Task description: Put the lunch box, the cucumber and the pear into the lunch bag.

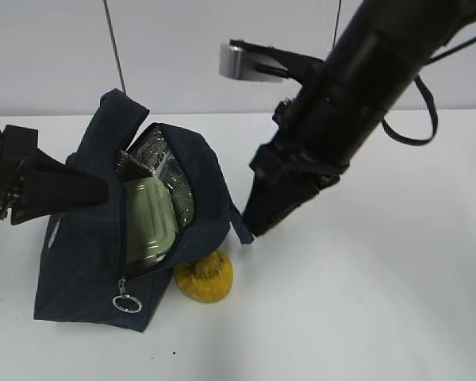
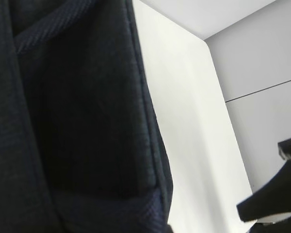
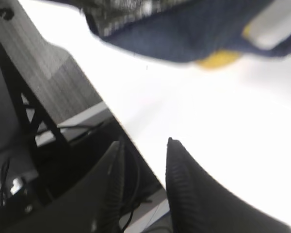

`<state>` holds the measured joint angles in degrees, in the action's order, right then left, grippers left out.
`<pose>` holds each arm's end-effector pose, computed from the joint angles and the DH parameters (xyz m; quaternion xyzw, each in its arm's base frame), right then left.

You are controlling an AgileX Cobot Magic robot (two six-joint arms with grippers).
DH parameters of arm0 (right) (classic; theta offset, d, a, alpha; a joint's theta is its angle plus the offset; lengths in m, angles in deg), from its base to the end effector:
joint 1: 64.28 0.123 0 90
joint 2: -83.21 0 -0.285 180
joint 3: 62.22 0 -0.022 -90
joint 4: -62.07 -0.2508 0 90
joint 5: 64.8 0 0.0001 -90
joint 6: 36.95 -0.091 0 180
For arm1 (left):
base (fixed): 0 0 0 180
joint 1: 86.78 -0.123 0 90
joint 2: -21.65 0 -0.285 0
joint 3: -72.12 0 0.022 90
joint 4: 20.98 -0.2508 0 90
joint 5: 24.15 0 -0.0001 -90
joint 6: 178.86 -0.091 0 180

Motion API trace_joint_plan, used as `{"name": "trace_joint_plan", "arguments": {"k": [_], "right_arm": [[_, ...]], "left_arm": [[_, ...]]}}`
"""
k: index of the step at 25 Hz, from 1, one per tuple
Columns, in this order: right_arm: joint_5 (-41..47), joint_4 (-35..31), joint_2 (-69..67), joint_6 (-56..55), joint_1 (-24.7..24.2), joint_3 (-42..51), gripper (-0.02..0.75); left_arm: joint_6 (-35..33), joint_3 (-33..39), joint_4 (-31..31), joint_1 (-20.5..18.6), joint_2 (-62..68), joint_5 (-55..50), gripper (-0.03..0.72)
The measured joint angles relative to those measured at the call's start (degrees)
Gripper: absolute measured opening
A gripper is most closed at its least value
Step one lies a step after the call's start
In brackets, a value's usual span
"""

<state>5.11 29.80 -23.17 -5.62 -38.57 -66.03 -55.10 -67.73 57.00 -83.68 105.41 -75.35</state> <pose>0.2907 0.1906 0.2860 -0.3890 0.8795 0.2633 0.0760 0.2244 -0.0817 0.2406 0.0603 0.8594 -0.4384 0.2563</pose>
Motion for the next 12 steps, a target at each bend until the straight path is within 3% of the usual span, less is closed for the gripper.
{"name": "trace_joint_plan", "arguments": {"k": [5,9,12], "right_arm": [[-1.5,0.3,5.9,0.8,0.1,11.5,0.238],[-10.1,-0.5,9.7,2.8,0.1,20.0,0.238],[-17.0,-4.7,10.7,6.8,0.1,25.0,0.237]], "left_arm": [[0.0,0.0,0.0,0.0,0.0,0.0,-0.019],[0.0,0.0,0.0,0.0,0.0,0.0,-0.019],[0.0,0.0,0.0,0.0,0.0,0.0,-0.019]]}}
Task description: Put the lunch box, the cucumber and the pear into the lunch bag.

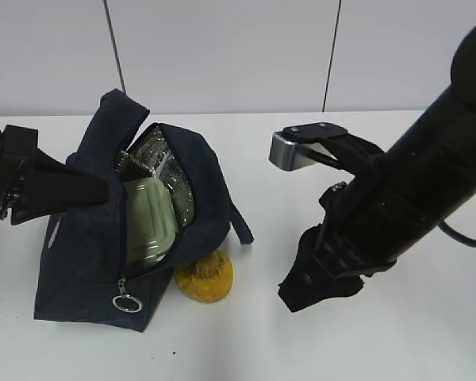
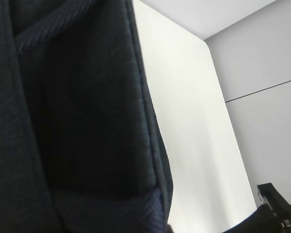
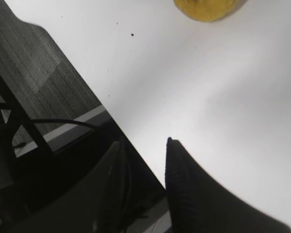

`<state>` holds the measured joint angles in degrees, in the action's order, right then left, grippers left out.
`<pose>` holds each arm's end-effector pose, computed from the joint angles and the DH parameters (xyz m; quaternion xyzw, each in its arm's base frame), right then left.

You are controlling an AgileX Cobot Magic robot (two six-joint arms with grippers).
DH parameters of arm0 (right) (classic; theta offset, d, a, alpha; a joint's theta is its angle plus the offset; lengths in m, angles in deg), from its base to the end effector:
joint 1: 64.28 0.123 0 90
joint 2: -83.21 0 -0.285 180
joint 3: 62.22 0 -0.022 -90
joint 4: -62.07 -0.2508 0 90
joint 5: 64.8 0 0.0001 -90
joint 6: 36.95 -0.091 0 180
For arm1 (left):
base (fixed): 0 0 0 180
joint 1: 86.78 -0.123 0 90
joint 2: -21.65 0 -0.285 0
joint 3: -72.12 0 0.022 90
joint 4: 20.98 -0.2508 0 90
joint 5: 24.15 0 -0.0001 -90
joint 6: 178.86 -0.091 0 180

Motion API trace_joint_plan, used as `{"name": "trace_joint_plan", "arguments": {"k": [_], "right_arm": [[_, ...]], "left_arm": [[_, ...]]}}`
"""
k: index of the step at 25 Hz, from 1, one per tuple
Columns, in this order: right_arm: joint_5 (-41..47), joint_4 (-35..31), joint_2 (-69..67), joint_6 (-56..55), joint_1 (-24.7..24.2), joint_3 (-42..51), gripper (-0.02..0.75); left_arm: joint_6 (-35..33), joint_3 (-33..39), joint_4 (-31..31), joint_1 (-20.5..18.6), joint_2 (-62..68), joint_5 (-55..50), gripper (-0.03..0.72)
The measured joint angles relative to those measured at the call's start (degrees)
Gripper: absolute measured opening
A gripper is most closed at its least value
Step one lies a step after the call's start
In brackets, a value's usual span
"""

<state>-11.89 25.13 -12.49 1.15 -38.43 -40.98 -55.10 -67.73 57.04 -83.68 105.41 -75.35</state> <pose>0.2369 0.1633 0.2360 -0.3578 0.8904 0.2581 0.1121 0.2244 -0.0817 0.2407 0.0601 0.8592 -0.4386 0.2564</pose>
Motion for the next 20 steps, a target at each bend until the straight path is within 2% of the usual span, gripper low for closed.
{"name": "trace_joint_plan", "arguments": {"k": [4,8,16,20], "right_arm": [[-8.0,-7.8,0.0,8.6,0.0,3.8,0.237],[-10.9,-13.1,-1.2,13.1,0.0,4.1,0.237],[-13.0,-15.2,-4.8,14.9,0.0,4.1,0.242],[-13.4,-15.7,-7.6,17.6,0.0,4.1,0.31]], "left_arm": [[0.0,0.0,0.0,0.0,0.0,0.0,-0.019],[0.0,0.0,0.0,0.0,0.0,0.0,-0.019],[0.0,0.0,0.1,0.0,0.0,0.0,-0.019],[0.0,0.0,0.1,0.0,0.0,0.0,-0.019]]}}
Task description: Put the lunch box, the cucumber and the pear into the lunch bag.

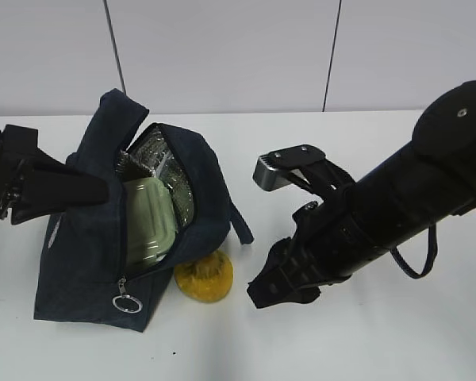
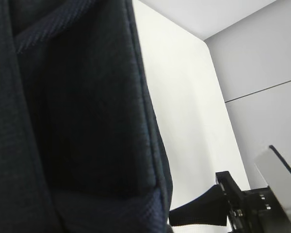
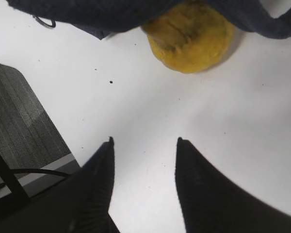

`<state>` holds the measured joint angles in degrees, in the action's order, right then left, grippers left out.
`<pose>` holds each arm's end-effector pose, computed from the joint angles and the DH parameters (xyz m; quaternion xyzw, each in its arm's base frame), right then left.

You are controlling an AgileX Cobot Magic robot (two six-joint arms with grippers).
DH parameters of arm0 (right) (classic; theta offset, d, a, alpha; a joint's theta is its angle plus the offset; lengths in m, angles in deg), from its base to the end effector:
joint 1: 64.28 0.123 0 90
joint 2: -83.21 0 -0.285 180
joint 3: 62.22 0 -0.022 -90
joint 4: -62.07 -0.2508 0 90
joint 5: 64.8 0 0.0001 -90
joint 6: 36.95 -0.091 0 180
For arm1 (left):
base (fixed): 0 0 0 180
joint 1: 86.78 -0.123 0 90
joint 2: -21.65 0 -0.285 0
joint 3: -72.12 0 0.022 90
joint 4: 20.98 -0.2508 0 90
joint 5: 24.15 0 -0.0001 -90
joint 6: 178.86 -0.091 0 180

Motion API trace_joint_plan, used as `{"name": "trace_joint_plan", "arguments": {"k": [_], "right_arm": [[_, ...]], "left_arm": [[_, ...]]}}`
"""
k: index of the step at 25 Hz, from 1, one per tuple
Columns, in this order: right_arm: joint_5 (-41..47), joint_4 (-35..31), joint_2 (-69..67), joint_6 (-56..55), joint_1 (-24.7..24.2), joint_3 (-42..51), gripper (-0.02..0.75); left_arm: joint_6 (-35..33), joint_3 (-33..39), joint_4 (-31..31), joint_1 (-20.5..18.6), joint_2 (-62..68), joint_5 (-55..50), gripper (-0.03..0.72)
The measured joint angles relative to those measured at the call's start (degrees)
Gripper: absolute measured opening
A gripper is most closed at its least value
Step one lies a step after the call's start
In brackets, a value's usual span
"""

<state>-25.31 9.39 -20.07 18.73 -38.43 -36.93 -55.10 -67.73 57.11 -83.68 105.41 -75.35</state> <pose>0.2573 0.1759 0.1900 -0.3463 0.8783 0.2816 0.1715 0.2244 -0.0817 0.2407 0.0596 0.8591 -0.4389 0.2566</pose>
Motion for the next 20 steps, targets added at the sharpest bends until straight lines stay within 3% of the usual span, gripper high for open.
{"name": "trace_joint_plan", "arguments": {"k": [5,20], "right_arm": [[-2.1,-5.1,-1.3,9.6,0.1,0.0,0.423],[-5.0,-24.0,-5.9,40.1,0.8,0.0,0.446]], "left_arm": [[0.0,0.0,0.1,0.0,0.0,0.0,-0.019],[0.0,0.0,0.3,0.0,0.0,-0.1,-0.019]]}}
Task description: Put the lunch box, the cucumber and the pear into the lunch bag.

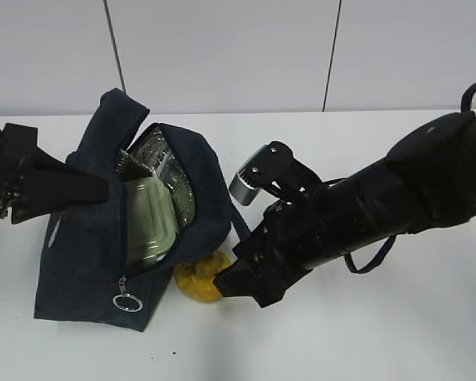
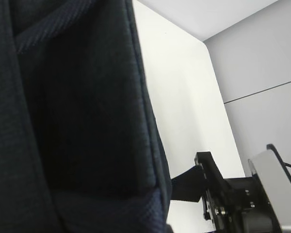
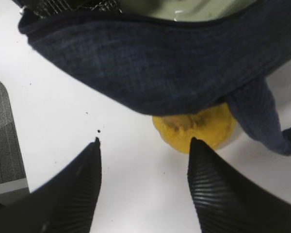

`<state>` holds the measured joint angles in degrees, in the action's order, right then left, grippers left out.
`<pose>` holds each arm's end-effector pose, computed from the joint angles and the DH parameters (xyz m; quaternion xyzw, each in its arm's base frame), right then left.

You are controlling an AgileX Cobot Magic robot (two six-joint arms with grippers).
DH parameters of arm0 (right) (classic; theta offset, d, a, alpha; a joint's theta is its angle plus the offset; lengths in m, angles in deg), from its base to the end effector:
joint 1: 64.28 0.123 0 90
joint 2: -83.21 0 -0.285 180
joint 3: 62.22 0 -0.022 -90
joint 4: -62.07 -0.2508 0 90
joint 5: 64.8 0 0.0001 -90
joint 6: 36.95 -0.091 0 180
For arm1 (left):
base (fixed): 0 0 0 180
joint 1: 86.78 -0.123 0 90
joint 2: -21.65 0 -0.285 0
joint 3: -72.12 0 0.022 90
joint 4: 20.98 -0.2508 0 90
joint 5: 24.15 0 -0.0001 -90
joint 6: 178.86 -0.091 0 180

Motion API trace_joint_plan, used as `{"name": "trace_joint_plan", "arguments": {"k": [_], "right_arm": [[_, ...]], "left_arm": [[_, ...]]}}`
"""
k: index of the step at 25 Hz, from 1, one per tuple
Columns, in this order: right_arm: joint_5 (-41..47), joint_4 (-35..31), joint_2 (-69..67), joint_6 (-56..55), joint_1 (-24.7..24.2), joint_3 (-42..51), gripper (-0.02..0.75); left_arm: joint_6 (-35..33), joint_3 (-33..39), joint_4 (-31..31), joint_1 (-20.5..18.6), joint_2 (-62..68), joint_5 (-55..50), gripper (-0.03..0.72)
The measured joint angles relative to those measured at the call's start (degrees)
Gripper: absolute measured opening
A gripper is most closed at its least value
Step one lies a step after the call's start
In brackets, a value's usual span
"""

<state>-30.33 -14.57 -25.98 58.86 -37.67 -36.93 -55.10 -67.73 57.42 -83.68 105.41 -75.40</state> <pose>0.2754 0.1941 0.1711 -0.4556 0.7924 0.2851 0.2885 0.2246 -0.0818 0.2411 0.0579 0.8581 -0.4408 0.2570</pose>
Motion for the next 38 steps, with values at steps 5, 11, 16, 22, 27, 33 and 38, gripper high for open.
{"name": "trace_joint_plan", "arguments": {"k": [5,11,16,22,27,33,38], "right_arm": [[0.0,-8.2,-0.6,7.5,0.0,0.0,0.513],[-0.1,-13.7,-2.2,13.6,0.0,0.0,0.526],[-0.2,-18.5,-4.4,17.8,0.0,-0.2,0.528],[-0.2,-24.2,-5.7,23.3,0.0,-0.2,0.529],[-0.2,-25.0,-7.8,24.0,0.0,-1.4,0.529],[-0.2,-25.6,-9.1,24.1,0.0,-2.6,0.478],[-0.2,-25.7,-9.1,24.1,0.0,-2.7,0.344]], "left_arm": [[0.0,0.0,0.0,0.0,0.0,0.0,-0.019],[0.0,0.0,0.0,0.0,0.0,0.0,-0.019],[0.0,0.0,0.0,0.0,0.0,0.0,-0.019],[0.0,0.0,0.0,0.0,0.0,0.0,-0.019],[0.0,0.0,0.0,0.0,0.0,0.0,-0.019],[0.0,0.0,0.0,0.0,0.0,-0.4,-0.019],[0.0,0.0,0.0,0.0,0.0,-0.4,-0.019]]}}
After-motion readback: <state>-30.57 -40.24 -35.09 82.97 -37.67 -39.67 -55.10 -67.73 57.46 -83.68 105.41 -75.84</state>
